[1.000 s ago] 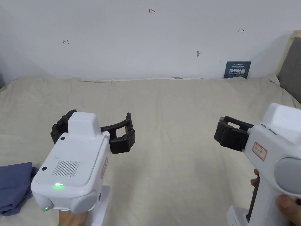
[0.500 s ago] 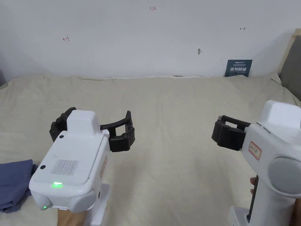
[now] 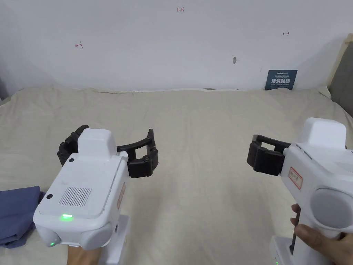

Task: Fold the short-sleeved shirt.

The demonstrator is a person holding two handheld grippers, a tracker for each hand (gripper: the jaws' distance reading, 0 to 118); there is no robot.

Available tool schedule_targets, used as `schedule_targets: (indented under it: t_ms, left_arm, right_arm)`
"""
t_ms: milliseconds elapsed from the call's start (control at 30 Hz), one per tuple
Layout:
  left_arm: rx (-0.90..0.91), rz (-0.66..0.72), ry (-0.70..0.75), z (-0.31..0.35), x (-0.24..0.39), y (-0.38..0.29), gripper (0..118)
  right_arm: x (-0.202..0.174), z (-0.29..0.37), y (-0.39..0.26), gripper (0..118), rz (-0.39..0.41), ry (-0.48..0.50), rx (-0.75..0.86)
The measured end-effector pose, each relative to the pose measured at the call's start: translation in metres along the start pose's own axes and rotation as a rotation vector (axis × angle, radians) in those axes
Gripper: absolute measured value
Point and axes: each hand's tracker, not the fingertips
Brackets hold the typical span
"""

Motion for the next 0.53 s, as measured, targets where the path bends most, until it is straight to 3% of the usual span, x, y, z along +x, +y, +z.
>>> schedule_targets:
  t_ms: [167, 333, 533]
  left_arm:
    - [0.001, -0.002, 0.004, 0.000, 0.000, 0.000, 118]
    - [0.002, 0.000, 0.008, -0.001, -0.001, -0.001, 118]
    - [0.002, 0.007, 0.011, -0.002, -0.001, -0.001, 118]
  right_arm:
    - [-0.002, -0.005, -0.006, 118, 0.056, -0.008, 0.150]
    - [0.001, -0.002, -0.021, 118, 0.052, -0.002, 0.352]
    - [-0.001, 0.006, -0.022, 118, 0.104, -0.014, 0.370]
